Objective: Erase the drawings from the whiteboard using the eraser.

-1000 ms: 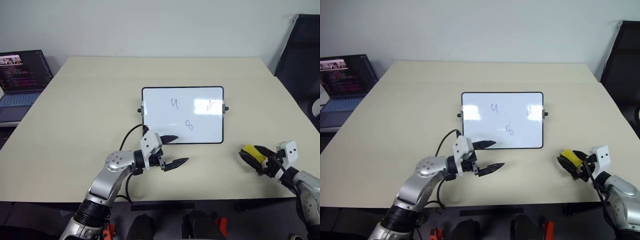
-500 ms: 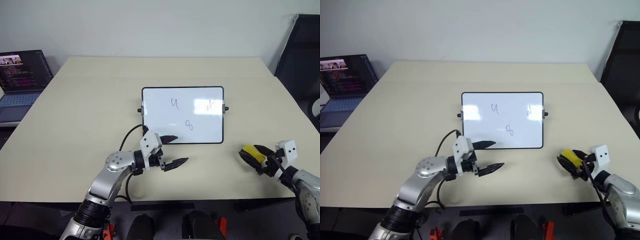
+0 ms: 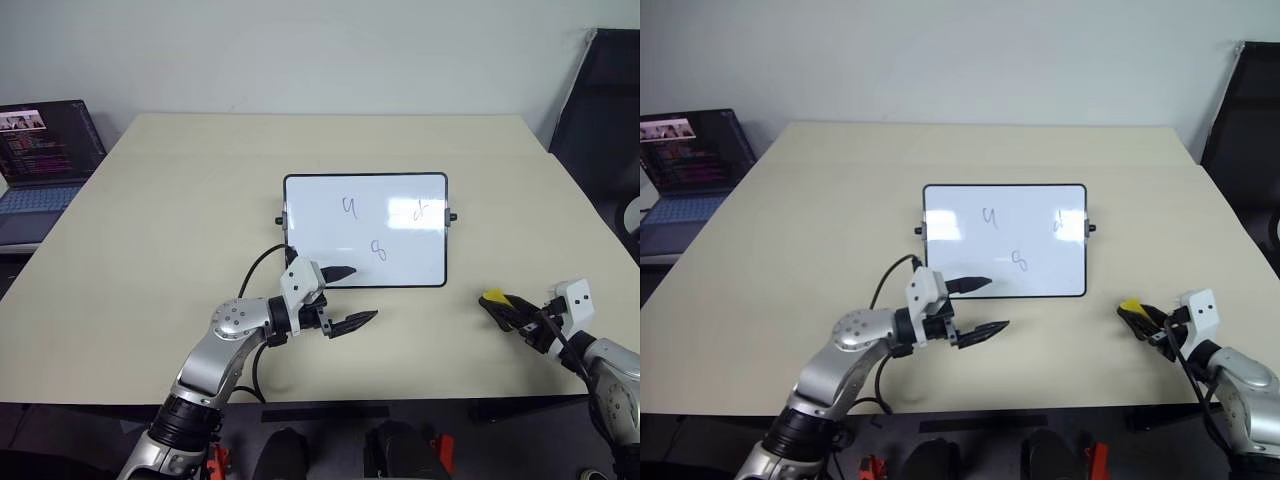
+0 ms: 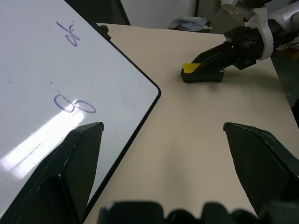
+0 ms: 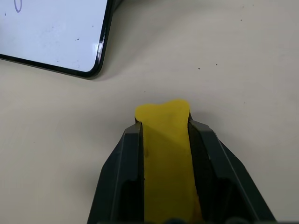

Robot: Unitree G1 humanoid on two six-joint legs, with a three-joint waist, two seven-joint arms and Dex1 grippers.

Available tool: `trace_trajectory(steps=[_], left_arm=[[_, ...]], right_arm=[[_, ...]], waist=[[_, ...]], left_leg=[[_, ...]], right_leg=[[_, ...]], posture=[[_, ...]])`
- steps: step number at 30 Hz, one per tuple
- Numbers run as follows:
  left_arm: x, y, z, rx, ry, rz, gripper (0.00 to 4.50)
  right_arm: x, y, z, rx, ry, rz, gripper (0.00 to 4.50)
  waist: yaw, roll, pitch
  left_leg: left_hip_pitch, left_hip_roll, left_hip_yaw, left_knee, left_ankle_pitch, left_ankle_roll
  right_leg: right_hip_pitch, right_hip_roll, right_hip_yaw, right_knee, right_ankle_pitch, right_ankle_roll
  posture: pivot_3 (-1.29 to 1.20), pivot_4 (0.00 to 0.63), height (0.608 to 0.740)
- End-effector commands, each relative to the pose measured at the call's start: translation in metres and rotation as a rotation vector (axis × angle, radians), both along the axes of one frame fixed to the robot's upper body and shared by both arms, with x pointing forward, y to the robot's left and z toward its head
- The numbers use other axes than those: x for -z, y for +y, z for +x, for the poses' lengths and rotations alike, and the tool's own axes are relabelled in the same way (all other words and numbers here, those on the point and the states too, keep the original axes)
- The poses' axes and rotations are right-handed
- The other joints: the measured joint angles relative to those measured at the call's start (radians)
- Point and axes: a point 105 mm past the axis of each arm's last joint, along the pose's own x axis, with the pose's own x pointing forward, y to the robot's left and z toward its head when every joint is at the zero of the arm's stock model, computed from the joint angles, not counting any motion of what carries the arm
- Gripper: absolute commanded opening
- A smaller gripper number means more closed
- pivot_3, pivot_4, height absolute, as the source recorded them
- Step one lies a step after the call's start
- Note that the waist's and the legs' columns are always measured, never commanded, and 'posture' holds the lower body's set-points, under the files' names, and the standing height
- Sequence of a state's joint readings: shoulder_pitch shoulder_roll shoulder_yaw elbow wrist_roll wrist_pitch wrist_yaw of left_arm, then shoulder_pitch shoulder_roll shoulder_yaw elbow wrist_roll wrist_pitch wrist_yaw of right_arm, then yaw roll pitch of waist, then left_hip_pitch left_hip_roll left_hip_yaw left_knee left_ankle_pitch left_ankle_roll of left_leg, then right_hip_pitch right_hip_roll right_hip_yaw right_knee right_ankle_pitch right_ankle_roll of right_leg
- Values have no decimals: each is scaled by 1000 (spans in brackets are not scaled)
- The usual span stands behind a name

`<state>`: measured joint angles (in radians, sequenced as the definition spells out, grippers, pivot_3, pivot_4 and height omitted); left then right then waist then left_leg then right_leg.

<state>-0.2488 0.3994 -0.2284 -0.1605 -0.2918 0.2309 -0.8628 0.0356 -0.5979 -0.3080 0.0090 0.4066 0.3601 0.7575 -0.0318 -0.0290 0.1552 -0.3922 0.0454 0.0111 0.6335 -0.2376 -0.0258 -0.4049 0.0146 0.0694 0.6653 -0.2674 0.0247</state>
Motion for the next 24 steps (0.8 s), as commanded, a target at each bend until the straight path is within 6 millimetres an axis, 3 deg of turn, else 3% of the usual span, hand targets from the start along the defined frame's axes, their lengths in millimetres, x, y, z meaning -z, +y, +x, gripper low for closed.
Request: trace_trajectory(steps=[1,10,16,24], left_arm=[[-20,0,0,8,-70,-26,4500],[-20,-9,-3,-1,-75,-48,4500],[-13,0,25,-195,-149,16,4500],[-19,6,49,-306,-252,43,4500]], right_arm=[[-9,-4,4,14,-45,-21,991],[-22,0,9,42,-139,-19,991],[-43,14,17,46,-261,-59,991],[-84,41,39,85,-431,-20,991]], waist=[[0,0,0],[0,0,0],[0,0,0],[0,0,0]], left_leg=[[0,0,0,0,0,0],[0,0,0,0,0,0],[0,0,0,1,0,0],[0,0,0,3,0,0]], right_leg=[[0,0,0,0,0,0],[0,0,0,0,0,0],[0,0,1,1,0,0],[0,0,0,2,1,1]], posture=[[0,150,740],[0,150,740],[0,150,740],[0,150,740]])
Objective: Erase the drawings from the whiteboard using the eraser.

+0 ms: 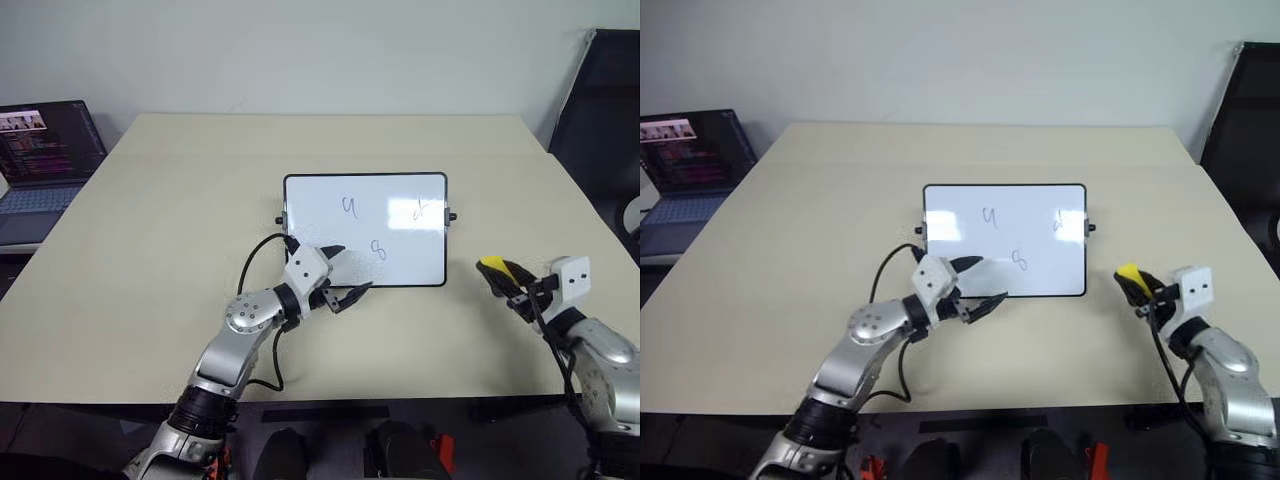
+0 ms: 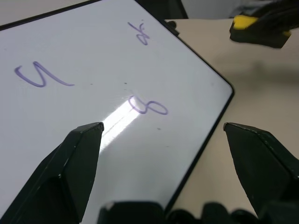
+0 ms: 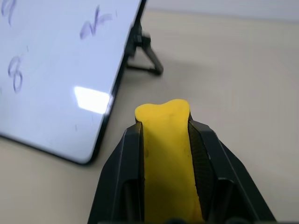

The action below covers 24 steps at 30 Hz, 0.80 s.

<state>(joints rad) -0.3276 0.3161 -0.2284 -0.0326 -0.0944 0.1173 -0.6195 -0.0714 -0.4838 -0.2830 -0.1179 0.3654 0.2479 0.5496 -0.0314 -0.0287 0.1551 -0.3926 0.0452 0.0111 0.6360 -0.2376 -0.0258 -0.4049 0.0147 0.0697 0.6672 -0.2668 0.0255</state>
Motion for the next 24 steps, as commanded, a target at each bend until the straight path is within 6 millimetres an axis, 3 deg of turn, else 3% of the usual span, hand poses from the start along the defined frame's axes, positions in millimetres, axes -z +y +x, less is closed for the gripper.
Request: trace_trajectory(steps=[1,8,17,24], left_arm=[[-14,3,10,-39,-90,1,4500],[-19,-9,18,-21,-121,-12,4500],[-20,-10,19,-31,-128,-28,4500],[-21,-7,17,-39,-131,-27,4500]], right_arm=[[-34,17,11,-5,-132,-9,991],[-64,61,43,-95,-236,-11,991],[-78,99,65,-185,-289,19,991],[-85,99,78,-164,-326,5,991]], waist=[[-1,0,0],[-1,0,0],[2,1,0],[1,1,1]], left_leg=[[0,0,0,0,0,0],[0,0,0,0,0,0],[-4,0,0,1,0,0],[-4,0,0,2,0,0]], right_leg=[[0,0,0,0,0,0],[0,0,0,0,0,0],[-1,0,-1,-2,3,-4],[-2,0,-1,-1,4,-4]], posture=[[0,150,740],[0,150,740],[0,150,740],[0,150,740]])
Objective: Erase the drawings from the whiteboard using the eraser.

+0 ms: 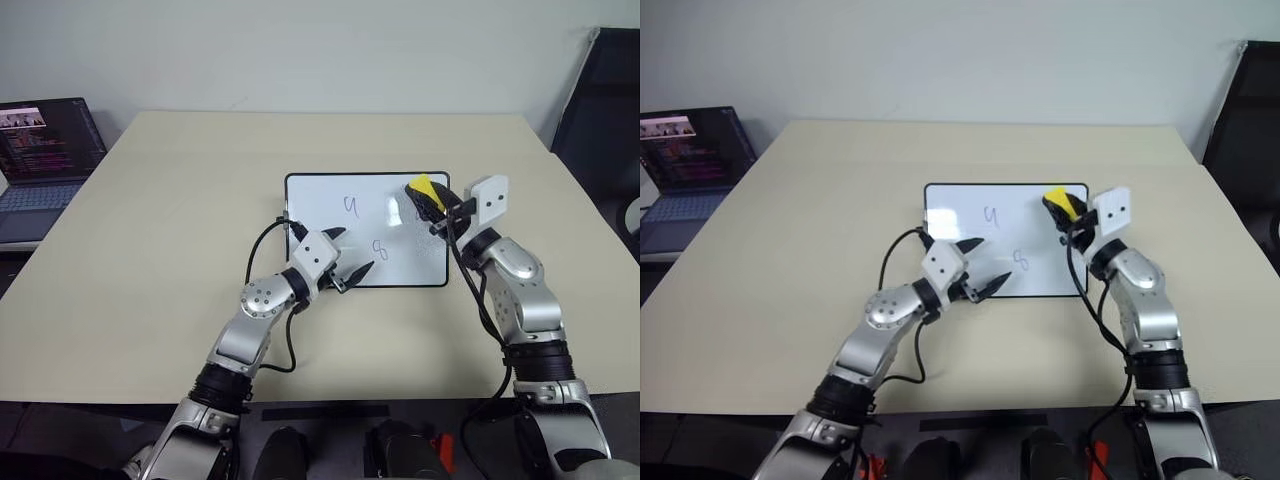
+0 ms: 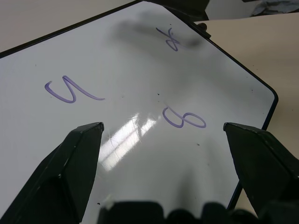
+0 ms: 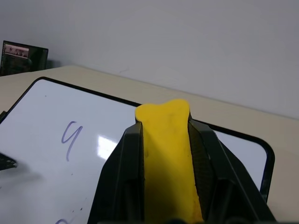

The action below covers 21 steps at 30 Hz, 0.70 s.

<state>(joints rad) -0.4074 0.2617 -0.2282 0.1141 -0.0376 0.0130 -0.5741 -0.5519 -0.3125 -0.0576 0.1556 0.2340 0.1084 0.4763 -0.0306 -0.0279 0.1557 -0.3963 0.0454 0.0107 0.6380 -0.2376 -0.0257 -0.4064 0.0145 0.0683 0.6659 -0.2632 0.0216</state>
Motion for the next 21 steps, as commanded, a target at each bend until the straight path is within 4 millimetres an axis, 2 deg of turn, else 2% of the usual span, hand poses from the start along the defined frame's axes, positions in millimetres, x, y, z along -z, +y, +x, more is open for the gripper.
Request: trace_trajectory(steps=[1,7,21], left_arm=[[-18,0,-2,-2,-70,-23,4500],[-21,0,-2,-4,-68,-30,4500],[-20,-2,-9,23,-57,-31,4500]], right_arm=[[-20,-2,3,24,-90,-12,991],[-23,-9,12,95,-127,-36,991],[19,-11,8,179,0,-100,991]], waist=[[0,0,0],[-1,0,0],[-1,0,0]], left_leg=[[0,0,0,0,0,0],[0,0,0,1,0,0],[0,0,0,1,0,0]], right_leg=[[0,0,0,0,0,0],[0,0,0,0,0,0],[0,0,1,1,0,0]], posture=[[0,150,740],[0,150,740],[0,150,740]])
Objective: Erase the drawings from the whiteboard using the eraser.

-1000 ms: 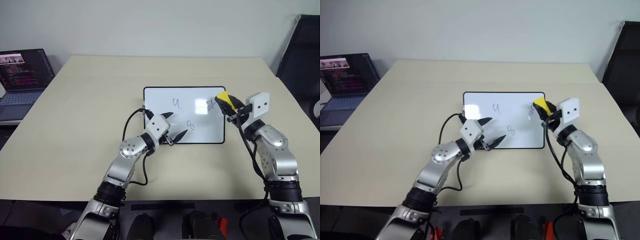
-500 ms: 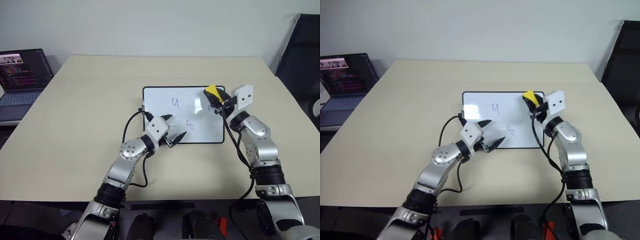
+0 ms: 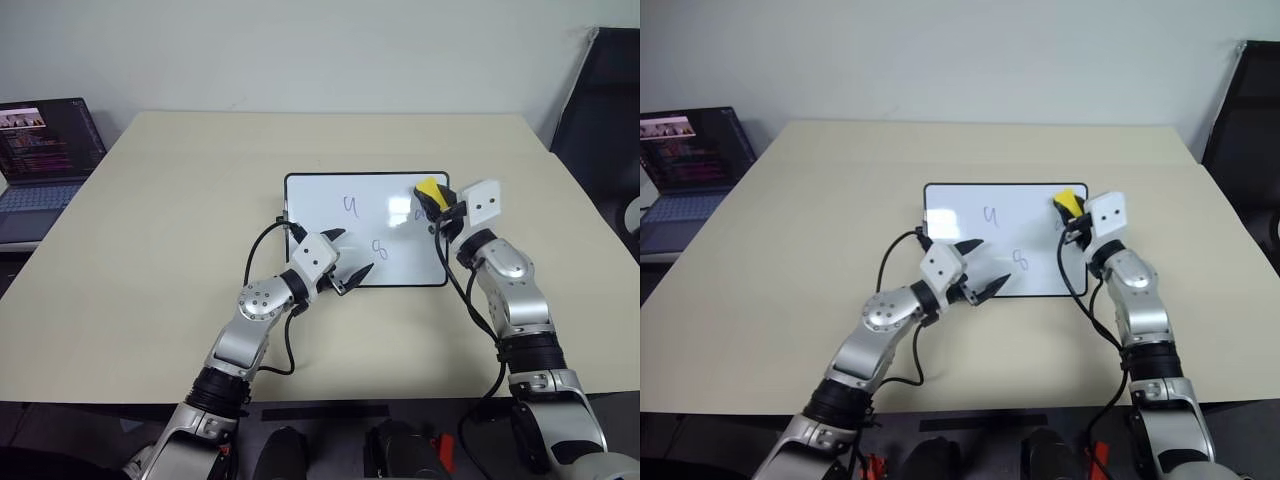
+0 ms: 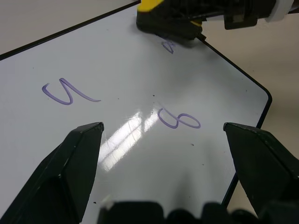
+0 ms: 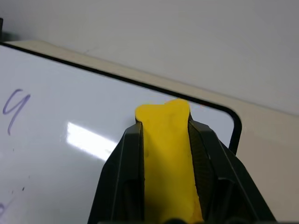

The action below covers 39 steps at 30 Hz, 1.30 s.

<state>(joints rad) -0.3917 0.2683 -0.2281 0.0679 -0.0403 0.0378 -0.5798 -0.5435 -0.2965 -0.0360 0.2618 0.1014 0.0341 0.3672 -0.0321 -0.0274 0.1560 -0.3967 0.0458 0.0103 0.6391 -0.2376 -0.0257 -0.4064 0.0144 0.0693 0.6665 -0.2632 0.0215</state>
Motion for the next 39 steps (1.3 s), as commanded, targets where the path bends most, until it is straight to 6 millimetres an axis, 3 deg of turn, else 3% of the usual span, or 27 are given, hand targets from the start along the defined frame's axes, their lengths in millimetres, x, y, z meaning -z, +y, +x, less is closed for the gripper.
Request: trace_trajectory(steps=[1,11,20,26,31,39], left_arm=[[-17,-2,-5,19,-51,-33,4500],[-18,-1,-7,25,-45,-38,4500],[-17,0,-8,40,-33,-32,4500],[-20,-5,-6,54,-40,-39,4500],[-21,-4,-5,50,-43,-37,4500],[-19,6,-6,18,-41,-36,4500]], right_arm=[[-5,-2,-2,52,-13,-12,991],[8,17,-13,13,60,19,991],[13,-31,-7,222,88,-12,991],[8,-43,-4,294,66,-22,991],[7,-25,-6,218,67,-2,991],[22,11,-20,67,128,15,991]], waist=[[0,0,0],[0,0,0],[-1,0,0],[-1,0,0],[-1,0,0],[-20,0,0]], left_leg=[[0,0,0,0,0,0],[2,0,0,5,0,0],[5,-1,2,6,0,0],[5,-1,3,6,0,0],[5,-1,3,6,0,0],[5,0,2,5,0,0]], right_leg=[[0,0,0,0,0,0],[0,0,0,8,-3,5],[0,0,1,12,-3,5],[0,0,1,12,-3,5],[0,0,1,12,-3,5],[0,1,2,12,-3,4]], posture=[[0,150,740],[0,150,740],[0,150,740],[0,150,740],[0,150,740],[0,150,740]])
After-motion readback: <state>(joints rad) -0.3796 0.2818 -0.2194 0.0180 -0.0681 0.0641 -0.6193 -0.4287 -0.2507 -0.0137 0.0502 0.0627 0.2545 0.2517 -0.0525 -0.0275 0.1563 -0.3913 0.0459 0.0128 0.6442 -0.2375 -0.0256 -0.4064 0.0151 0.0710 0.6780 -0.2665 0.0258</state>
